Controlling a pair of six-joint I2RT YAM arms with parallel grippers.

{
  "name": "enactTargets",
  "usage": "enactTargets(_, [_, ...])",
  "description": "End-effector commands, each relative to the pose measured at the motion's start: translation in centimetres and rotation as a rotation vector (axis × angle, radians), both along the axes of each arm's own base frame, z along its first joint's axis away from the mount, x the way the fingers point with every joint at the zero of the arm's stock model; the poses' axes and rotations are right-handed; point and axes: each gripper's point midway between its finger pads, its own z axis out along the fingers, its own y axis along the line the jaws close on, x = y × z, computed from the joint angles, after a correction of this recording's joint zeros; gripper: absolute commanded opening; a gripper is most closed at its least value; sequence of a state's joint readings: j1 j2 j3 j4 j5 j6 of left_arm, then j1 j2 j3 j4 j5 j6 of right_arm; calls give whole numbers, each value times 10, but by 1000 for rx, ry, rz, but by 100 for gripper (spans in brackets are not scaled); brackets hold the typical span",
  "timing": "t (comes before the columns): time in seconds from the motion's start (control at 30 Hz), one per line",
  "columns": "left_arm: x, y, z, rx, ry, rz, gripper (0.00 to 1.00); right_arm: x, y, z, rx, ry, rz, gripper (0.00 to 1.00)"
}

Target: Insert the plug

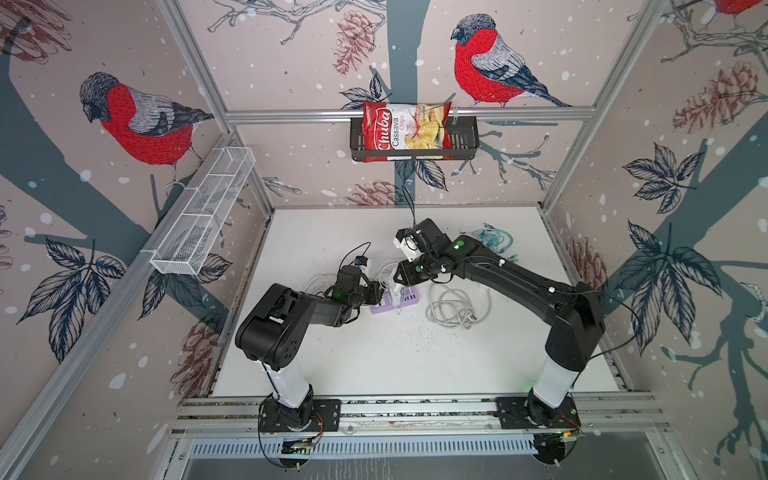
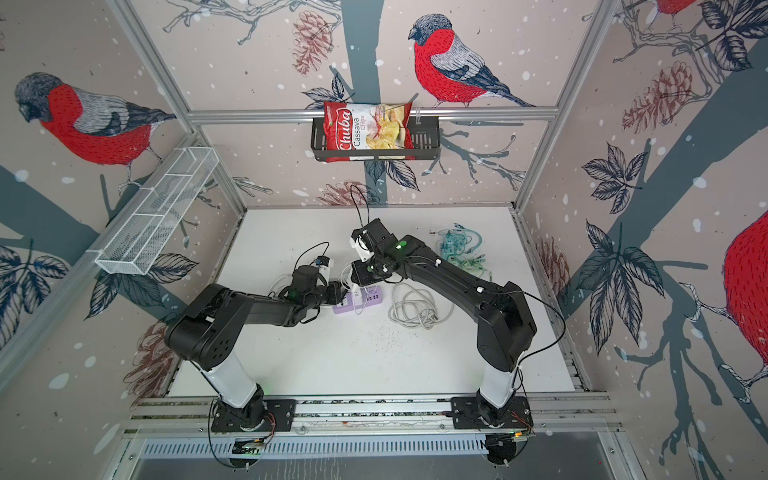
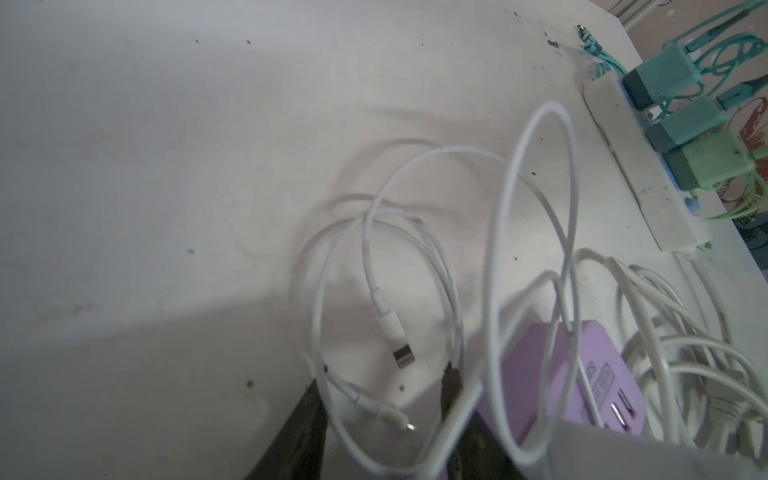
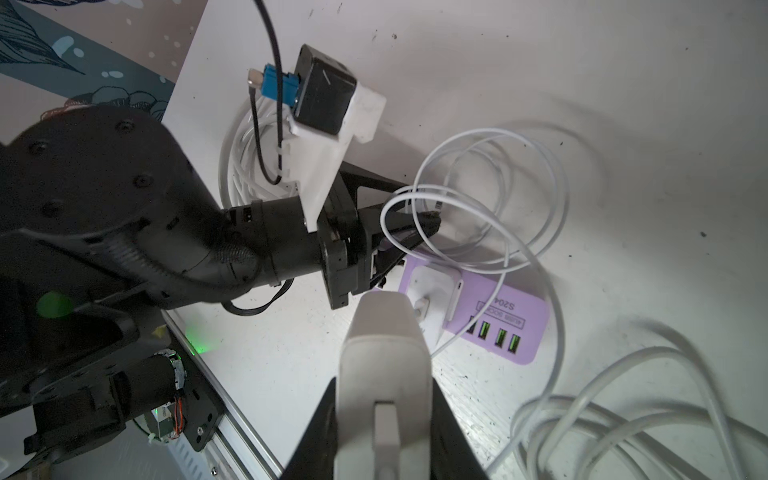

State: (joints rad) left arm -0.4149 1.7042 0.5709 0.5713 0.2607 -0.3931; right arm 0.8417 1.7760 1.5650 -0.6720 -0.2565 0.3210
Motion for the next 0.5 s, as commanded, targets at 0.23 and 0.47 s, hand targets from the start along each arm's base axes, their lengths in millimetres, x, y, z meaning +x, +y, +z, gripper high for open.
enactTargets(0.23, [-9, 8, 21, 67, -54, 62, 49, -19, 4, 6, -11, -15, 43, 8])
enactTargets(0.47, [27, 28, 40, 163, -73, 133, 55, -29, 9, -3, -11, -26, 128, 7])
